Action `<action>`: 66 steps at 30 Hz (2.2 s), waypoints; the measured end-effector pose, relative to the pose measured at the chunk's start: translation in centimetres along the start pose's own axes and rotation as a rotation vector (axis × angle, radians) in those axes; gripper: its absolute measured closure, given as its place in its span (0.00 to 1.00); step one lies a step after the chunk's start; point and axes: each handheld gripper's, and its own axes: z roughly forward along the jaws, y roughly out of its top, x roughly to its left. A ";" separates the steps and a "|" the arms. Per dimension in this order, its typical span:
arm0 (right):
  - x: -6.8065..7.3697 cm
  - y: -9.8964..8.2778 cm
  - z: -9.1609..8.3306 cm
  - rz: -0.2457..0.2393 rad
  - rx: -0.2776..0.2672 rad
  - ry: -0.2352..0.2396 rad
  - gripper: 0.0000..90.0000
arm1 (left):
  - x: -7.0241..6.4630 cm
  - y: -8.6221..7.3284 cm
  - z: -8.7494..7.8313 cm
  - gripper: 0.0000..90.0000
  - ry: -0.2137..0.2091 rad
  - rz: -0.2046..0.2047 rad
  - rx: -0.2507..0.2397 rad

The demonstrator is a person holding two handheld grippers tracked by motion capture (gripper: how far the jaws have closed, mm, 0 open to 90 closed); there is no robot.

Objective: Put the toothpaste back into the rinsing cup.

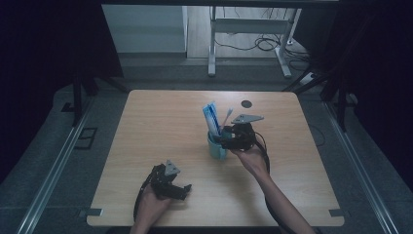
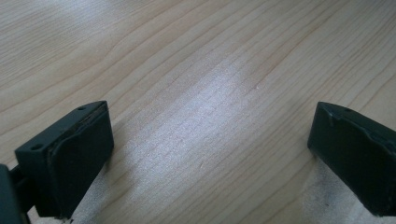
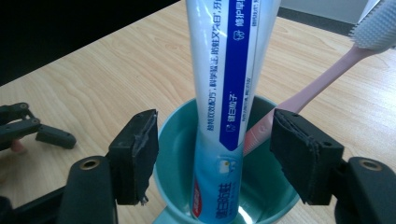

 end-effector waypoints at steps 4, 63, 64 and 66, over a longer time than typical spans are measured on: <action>0.2 0.2 -0.4 -0.006 0.009 0.010 0.32 | 0.0 0.0 0.0 0.00 0.000 0.000 0.000; 0.1 -4.7 -6.0 -0.145 0.138 -0.061 0.09 | 0.0 0.0 0.0 0.00 0.001 -0.001 -0.003; 0.0 -4.8 -6.1 -0.146 0.139 -0.061 0.09 | 0.0 0.0 0.0 0.00 0.001 -0.001 -0.003; -0.1 -5.1 -6.3 -0.139 0.142 -0.061 0.09 | 0.0 0.0 0.0 0.00 0.001 -0.001 -0.003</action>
